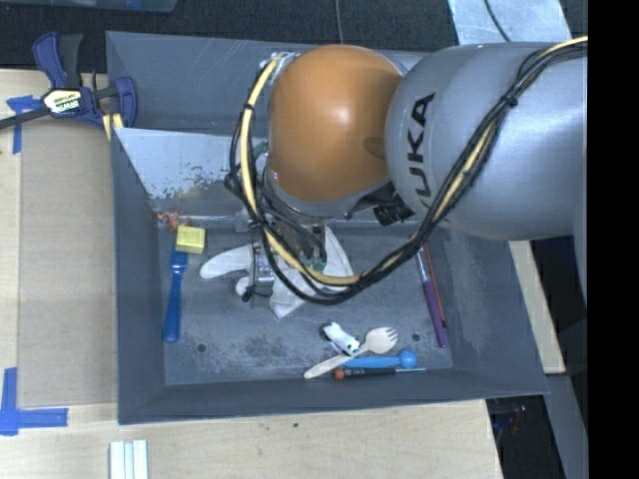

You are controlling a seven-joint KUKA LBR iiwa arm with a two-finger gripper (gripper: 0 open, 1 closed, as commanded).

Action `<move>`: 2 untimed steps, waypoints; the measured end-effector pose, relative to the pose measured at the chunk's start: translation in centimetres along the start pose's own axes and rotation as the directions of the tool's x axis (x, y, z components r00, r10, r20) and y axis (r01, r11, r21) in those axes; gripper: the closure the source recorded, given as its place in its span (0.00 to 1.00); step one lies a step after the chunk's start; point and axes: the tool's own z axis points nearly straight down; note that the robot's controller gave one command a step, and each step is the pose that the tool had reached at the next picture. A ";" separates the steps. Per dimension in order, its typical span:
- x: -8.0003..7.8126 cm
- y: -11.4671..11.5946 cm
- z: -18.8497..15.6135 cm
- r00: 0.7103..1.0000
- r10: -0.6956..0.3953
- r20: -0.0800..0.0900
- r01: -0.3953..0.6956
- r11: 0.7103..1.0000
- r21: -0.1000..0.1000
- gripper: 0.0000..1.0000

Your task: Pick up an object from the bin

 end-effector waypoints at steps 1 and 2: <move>-0.2 -0.1 -0.4 1.000 0.003 0.008 -0.003 1.000 -0.002 0.00; -7.0 1.3 13.0 0.995 -0.102 0.016 0.102 0.995 -0.002 0.00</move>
Offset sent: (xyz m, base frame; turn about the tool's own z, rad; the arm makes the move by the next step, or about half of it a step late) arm 0.0790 0.0153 -0.1612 -0.1212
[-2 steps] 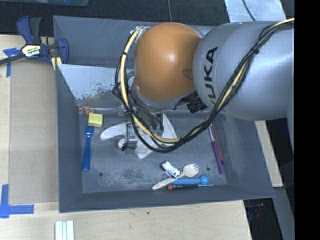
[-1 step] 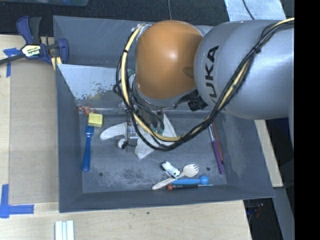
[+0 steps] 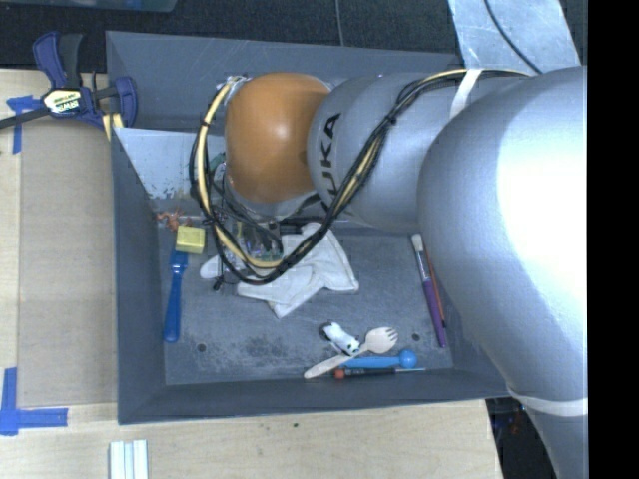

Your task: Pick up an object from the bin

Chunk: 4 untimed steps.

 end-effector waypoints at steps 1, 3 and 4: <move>-1.6 0.6 -6.1 1.000 0.011 0.008 -0.011 1.000 -0.002 0.00; -0.9 -1.3 3.0 0.992 0.120 0.025 -0.120 0.993 -0.009 0.00; -1.3 0.0 3.0 0.999 0.035 0.014 -0.035 0.999 -0.002 1.00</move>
Offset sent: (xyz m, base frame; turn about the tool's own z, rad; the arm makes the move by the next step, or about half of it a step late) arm -0.0129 -0.0233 -0.0007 0.0773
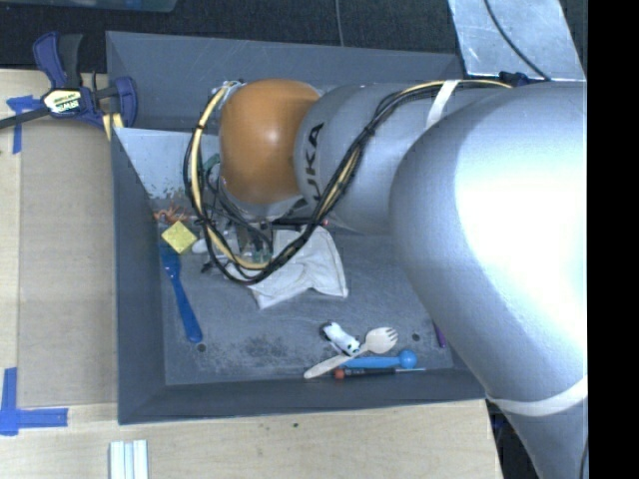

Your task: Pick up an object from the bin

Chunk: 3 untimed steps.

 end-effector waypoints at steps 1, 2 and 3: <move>0.0 0.0 0.0 1.000 0.001 0.000 -0.001 1.000 0.000 1.00; 0.0 0.0 -0.1 1.000 0.002 0.001 -0.002 1.000 -0.001 1.00; 0.0 -0.1 -1.7 1.000 0.003 0.002 -0.003 1.000 -0.001 1.00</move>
Offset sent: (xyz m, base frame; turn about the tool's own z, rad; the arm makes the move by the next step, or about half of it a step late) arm -0.0002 0.0000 0.0031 0.0008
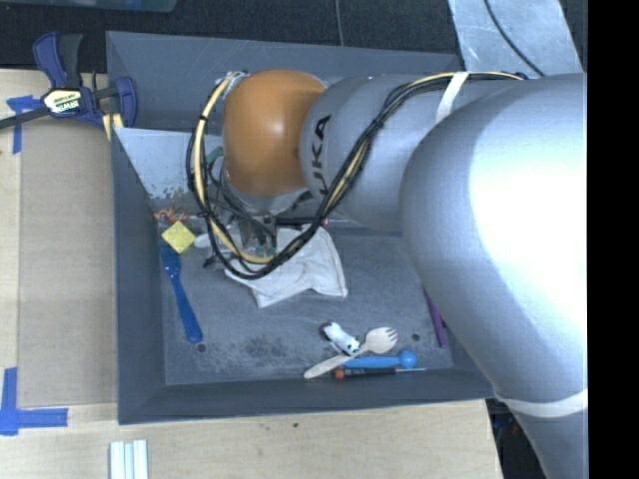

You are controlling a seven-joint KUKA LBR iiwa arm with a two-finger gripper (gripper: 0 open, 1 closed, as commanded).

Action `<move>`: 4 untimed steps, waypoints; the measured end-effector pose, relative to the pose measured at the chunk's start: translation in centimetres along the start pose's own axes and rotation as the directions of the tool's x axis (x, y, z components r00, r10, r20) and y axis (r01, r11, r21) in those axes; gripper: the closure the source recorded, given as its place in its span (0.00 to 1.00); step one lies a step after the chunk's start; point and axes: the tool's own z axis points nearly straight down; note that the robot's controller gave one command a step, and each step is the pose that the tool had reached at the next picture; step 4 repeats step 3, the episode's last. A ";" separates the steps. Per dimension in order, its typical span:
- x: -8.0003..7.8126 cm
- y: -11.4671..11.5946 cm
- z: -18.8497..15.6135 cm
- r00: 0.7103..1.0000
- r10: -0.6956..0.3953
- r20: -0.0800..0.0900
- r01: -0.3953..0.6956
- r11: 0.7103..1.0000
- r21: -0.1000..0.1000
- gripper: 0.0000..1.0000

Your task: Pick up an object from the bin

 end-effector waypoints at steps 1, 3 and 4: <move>0.0 0.0 -3.4 1.000 0.001 -0.003 -0.001 1.000 0.000 1.00; -0.3 0.0 -10.2 1.000 0.002 -0.001 -0.002 1.000 0.000 1.00; -0.3 0.0 -10.2 1.000 0.002 -0.001 -0.002 1.000 0.000 1.00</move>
Offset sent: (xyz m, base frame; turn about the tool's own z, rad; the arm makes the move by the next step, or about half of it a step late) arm -0.0011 -0.0003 0.0897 0.0005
